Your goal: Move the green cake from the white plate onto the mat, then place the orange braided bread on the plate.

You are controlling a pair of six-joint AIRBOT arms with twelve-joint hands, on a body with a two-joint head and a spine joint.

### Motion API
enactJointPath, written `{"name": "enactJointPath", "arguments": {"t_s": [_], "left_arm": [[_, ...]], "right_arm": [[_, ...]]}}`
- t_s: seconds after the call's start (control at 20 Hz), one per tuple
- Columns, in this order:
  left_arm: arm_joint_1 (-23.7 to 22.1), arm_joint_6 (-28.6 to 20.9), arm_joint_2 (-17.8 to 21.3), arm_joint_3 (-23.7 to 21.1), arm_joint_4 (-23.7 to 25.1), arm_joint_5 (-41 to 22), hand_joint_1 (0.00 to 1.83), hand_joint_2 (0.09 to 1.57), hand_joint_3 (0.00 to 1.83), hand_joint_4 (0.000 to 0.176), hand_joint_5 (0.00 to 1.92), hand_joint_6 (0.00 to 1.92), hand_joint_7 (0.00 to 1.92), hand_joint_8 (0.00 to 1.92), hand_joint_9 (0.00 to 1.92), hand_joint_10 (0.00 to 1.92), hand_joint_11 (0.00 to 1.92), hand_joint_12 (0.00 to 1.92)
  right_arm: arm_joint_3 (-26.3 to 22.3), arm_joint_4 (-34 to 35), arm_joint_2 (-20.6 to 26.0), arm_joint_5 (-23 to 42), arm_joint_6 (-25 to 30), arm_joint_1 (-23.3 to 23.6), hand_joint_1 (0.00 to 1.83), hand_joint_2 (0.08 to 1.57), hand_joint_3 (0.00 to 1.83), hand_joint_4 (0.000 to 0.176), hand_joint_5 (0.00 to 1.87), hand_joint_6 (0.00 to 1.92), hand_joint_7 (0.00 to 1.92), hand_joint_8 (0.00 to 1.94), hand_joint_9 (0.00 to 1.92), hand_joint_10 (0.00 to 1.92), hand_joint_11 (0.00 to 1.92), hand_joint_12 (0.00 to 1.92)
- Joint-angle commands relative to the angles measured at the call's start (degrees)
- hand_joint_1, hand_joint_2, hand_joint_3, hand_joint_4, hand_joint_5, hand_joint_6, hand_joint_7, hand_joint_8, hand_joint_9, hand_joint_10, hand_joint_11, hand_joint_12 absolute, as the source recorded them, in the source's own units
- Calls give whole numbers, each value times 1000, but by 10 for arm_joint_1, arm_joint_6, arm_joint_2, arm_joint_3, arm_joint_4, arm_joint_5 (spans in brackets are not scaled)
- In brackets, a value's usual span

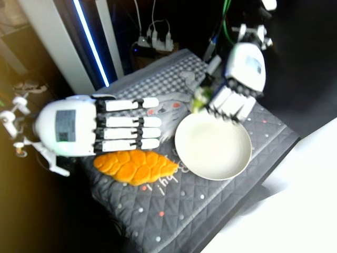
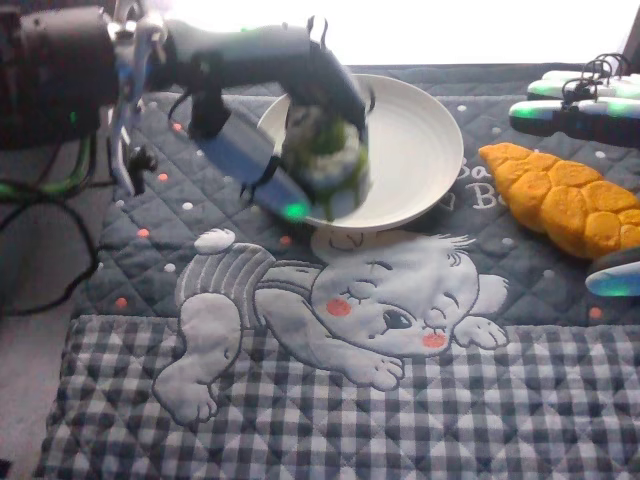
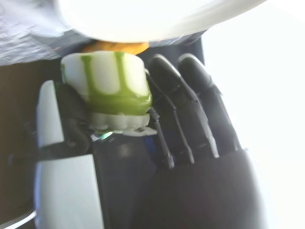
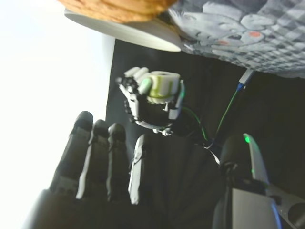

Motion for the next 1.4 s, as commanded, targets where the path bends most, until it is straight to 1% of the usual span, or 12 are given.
{"name": "enactJointPath", "arguments": {"t_s": [0.0,0.2,0.4,0.55,0.6,0.65,0.7,0.8,0.85,0.9,1.15,1.35], "left_arm": [[-3,0,8,-5,-28,-34,1265,1026,2,0,1186,759,1183,553,1108,366,789,1070],[15,-27,31,-48,31,-48,1259,1022,0,35,1178,656,1213,629,1237,397,953,1129],[28,-32,41,-76,68,-44,1218,1114,9,3,982,1062,974,912,1045,226,446,1079],[42,-32,43,-90,83,-37,1224,1112,0,7,1024,967,953,980,1026,166,576,1092],[44,-32,44,-91,85,-37,1224,1112,0,7,1024,967,953,980,1026,166,576,1092],[47,-32,44,-95,87,-36,1339,1122,0,0,998,965,972,920,861,1061,636,1098],[50,-32,45,-96,87,-35,1360,1131,0,0,967,985,947,954,817,1289,645,1150],[54,-30,46,-97,86,-32,1224,1112,2,7,1027,949,939,1007,860,633,629,1207],[55,-24,47,-98,80,-31,972,1022,0,0,896,446,892,438,814,465,544,1210],[56,-10,52,-100,64,-28,756,842,0,51,668,46,684,33,572,117,53,1239],[53,27,77,-116,11,-24,706,699,0,101,257,0,234,4,177,0,0,731],[51,69,105,-126,-61,-38,825,640,0,40,146,2,75,2,56,3,0,373]], "right_arm": [[3,25,4,67,2,4,775,880,6,175,250,0,171,0,147,0,167,19],[3,25,4,67,4,4,768,882,3,169,253,2,201,9,136,0,210,37],[2,25,3,67,5,4,769,879,0,176,265,3,181,0,137,0,220,39],[2,24,3,67,11,4,724,912,10,93,237,0,171,1,186,13,279,60],[2,24,3,67,11,4,724,912,10,93,237,0,171,1,186,13,279,60],[2,24,3,67,11,4,722,918,12,85,238,1,186,7,180,9,270,55],[2,24,3,67,11,4,718,919,11,78,237,1,202,12,180,8,270,54],[2,24,3,67,11,4,708,917,7,85,236,1,192,5,180,7,276,56],[2,24,3,67,11,4,699,916,6,85,241,2,163,0,182,6,264,50],[2,24,3,67,11,4,690,921,6,88,254,6,145,0,182,5,284,57],[2,25,3,67,11,4,733,920,3,60,280,10,172,9,194,5,255,41],[4,26,3,64,11,4,650,907,0,87,291,6,221,16,207,6,196,11]]}}
